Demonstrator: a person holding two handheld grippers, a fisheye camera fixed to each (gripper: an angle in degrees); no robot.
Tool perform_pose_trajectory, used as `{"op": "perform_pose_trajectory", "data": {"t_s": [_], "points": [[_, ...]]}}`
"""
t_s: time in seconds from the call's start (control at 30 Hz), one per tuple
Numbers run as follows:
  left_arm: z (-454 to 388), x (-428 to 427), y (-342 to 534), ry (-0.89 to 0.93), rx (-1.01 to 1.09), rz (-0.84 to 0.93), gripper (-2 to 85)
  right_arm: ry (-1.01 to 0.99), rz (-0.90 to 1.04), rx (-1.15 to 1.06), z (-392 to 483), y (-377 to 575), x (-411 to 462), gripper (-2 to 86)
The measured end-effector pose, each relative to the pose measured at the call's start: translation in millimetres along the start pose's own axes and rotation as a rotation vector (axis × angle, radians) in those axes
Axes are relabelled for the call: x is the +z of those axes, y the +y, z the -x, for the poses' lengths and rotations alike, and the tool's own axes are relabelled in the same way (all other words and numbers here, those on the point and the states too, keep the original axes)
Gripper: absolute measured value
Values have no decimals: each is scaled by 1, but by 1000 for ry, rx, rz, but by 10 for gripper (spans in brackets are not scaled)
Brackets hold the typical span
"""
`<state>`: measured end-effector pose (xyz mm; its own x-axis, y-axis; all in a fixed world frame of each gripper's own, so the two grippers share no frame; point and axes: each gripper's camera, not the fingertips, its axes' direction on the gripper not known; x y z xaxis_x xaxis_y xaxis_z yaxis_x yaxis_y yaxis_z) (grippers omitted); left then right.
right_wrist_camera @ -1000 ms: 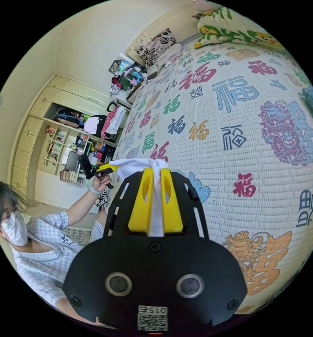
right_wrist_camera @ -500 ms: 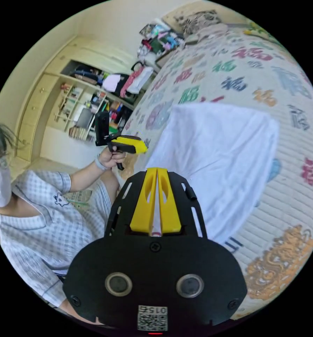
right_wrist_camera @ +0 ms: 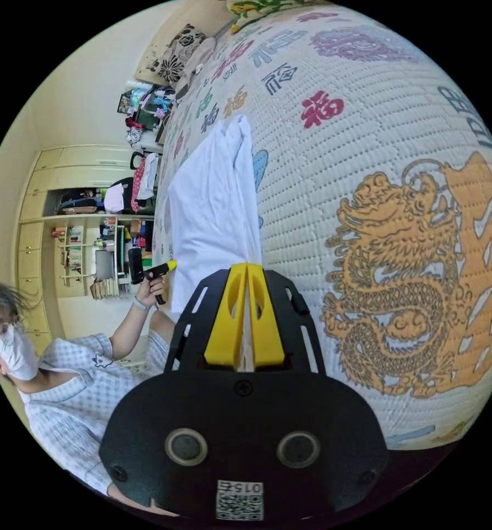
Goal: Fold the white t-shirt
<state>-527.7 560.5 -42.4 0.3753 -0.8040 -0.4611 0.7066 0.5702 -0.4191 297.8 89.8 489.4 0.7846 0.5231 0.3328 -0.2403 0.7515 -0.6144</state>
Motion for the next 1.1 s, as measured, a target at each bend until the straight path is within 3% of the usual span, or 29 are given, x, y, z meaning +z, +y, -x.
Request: {"op": "perform_pose_trajectory", "data": {"t_s": [0.17,0.3,0.47,0.6,0.87,1.0,1.1], "points": [[-17,-6,45,45,-4,38,87,164,128,-15,16,37,9,90],[-20,7,68,90,-47,55,101,38,137,52,5,58,15,110],[-14,19,63,111,-94,55,58,56,185,64,-2,54,25,78],[-9,9,65,123,-104,54,13,-117,207,92,-15,53,36,18],[-20,-48,109,146,-90,38,0,-313,154,105,-9,130,15,4],[-19,-69,159,244,-168,100,0,-431,167,156,-2,182,24,3],[-8,-79,175,362,-265,40,0,-568,76,226,-10,194,25,3]]}}
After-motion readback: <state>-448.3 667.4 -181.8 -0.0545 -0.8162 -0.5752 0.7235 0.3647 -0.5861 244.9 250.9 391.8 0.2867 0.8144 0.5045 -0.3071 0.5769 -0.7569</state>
